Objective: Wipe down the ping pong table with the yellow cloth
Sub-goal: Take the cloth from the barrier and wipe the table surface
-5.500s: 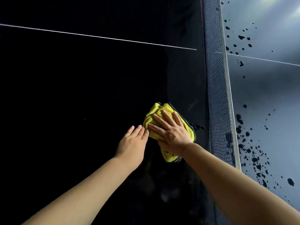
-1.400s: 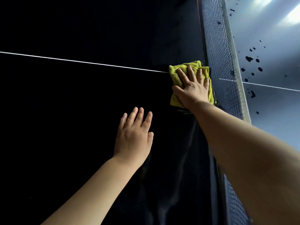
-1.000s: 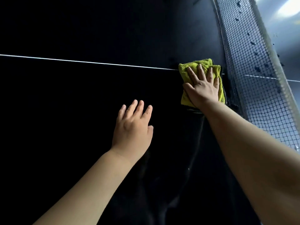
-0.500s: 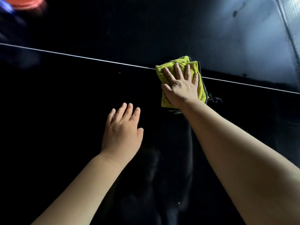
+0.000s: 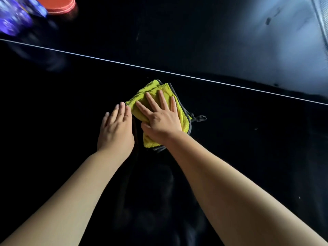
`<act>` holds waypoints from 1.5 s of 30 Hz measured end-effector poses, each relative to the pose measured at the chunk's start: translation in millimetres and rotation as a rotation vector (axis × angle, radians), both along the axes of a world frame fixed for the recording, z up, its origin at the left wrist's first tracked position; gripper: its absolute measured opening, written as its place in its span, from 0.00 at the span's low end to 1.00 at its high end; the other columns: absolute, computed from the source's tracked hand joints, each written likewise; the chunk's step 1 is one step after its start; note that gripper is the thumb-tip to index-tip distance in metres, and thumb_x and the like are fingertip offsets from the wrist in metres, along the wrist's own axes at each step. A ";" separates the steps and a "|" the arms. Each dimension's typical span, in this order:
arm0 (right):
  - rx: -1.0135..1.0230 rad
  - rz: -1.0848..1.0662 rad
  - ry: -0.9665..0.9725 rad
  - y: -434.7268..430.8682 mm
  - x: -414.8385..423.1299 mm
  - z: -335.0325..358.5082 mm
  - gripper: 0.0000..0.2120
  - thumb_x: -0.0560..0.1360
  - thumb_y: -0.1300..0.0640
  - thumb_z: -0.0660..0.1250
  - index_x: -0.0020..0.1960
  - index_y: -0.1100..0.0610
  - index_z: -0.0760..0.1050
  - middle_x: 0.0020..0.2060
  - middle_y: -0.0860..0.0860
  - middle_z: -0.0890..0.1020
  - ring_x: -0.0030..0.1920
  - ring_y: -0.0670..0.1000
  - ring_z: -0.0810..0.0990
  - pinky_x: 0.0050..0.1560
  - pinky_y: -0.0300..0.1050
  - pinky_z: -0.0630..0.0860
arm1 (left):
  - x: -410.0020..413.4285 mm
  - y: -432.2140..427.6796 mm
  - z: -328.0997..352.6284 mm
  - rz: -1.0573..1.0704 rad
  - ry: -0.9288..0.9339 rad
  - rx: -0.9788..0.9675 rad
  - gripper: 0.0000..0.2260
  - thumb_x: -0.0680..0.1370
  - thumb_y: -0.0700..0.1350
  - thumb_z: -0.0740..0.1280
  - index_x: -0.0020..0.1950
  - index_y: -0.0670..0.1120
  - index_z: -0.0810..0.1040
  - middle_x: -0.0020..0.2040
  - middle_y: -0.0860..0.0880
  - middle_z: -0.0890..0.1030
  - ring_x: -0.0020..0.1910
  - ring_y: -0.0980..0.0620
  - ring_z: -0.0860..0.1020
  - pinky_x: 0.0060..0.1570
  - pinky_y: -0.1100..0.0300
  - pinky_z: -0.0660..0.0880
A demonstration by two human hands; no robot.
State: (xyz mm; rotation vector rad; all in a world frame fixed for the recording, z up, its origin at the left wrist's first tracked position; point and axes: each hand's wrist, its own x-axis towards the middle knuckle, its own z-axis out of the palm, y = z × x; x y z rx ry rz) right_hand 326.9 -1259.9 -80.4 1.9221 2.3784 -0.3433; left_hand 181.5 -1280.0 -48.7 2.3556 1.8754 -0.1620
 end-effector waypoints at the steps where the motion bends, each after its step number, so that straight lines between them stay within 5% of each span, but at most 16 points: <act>1: 0.004 0.004 0.005 -8.6 3.9 -0.3 0.31 0.78 0.40 0.52 0.78 0.39 0.45 0.79 0.48 0.44 0.77 0.58 0.35 0.74 0.66 0.36 | 6.2 -1.0 0.9 -0.021 0.025 -0.014 0.28 0.80 0.42 0.52 0.77 0.42 0.43 0.78 0.45 0.45 0.76 0.50 0.44 0.74 0.53 0.44; 8: 0.013 -0.045 0.030 -64.2 62.6 1.0 0.30 0.79 0.41 0.50 0.79 0.41 0.46 0.79 0.48 0.44 0.77 0.57 0.35 0.74 0.63 0.34 | 71.4 -30.2 4.4 -0.109 0.048 -0.064 0.24 0.81 0.41 0.52 0.77 0.43 0.51 0.78 0.47 0.51 0.76 0.52 0.46 0.74 0.56 0.43; 27: 0.046 -0.560 0.015 -182.3 380.5 2.8 0.30 0.78 0.42 0.53 0.78 0.38 0.47 0.79 0.44 0.46 0.78 0.54 0.38 0.76 0.58 0.36 | 373.2 -157.7 -1.3 -0.404 -0.126 -0.090 0.25 0.81 0.44 0.51 0.77 0.42 0.47 0.78 0.44 0.49 0.76 0.49 0.46 0.74 0.53 0.44; 37: 0.046 -0.791 -0.002 -241.0 440.1 6.5 0.34 0.73 0.42 0.52 0.78 0.38 0.50 0.79 0.43 0.48 0.78 0.52 0.40 0.76 0.56 0.36 | 374.8 -192.3 7.0 -0.507 -0.178 -0.089 0.23 0.81 0.46 0.53 0.76 0.46 0.56 0.77 0.48 0.55 0.76 0.49 0.50 0.74 0.52 0.46; 45: -0.044 -0.977 -0.032 -274.7 375.8 14.6 0.31 0.79 0.47 0.54 0.79 0.39 0.46 0.79 0.47 0.43 0.78 0.55 0.37 0.75 0.60 0.35 | 309.5 -198.5 13.6 -0.507 -0.164 -0.136 0.24 0.81 0.48 0.54 0.77 0.46 0.54 0.77 0.48 0.54 0.76 0.49 0.49 0.74 0.51 0.45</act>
